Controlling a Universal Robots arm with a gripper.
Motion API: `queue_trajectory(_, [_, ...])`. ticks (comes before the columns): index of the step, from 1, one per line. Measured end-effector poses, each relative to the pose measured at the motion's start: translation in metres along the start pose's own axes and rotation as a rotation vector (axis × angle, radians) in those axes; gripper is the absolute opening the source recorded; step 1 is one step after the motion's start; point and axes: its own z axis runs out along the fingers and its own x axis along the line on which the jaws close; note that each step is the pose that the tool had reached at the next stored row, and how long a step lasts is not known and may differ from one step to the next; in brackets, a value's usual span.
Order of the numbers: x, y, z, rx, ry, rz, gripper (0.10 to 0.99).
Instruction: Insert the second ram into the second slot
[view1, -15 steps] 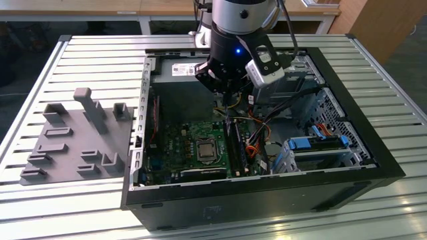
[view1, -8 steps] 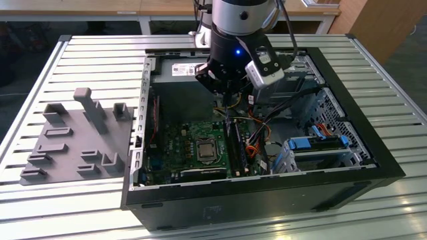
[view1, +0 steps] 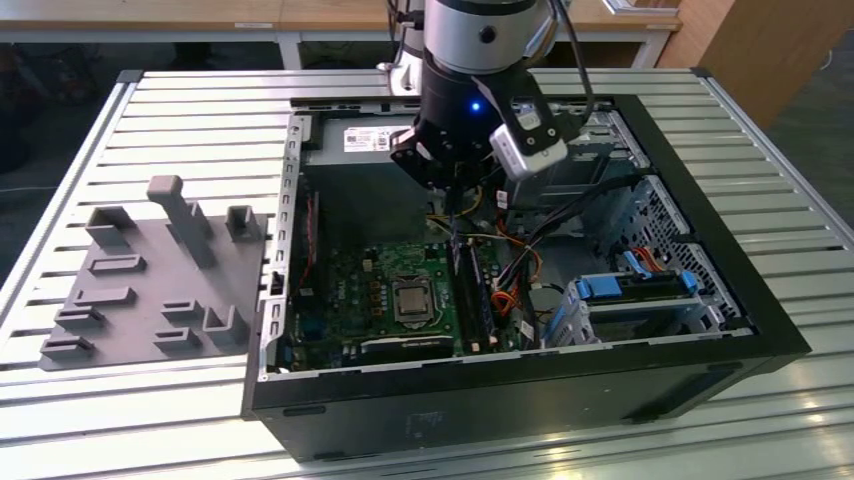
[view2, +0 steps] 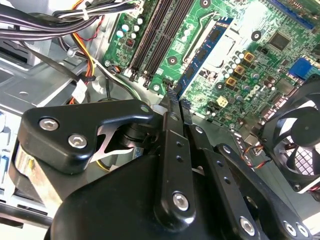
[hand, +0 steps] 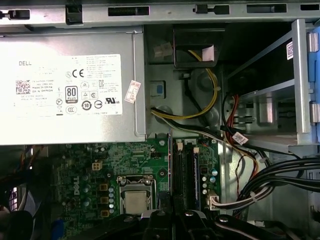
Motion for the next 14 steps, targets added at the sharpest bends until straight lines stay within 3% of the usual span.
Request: queue_trajectory(14, [0.0001,-0.0002,0.0059,0.000,0.0000,0.000,0.133])
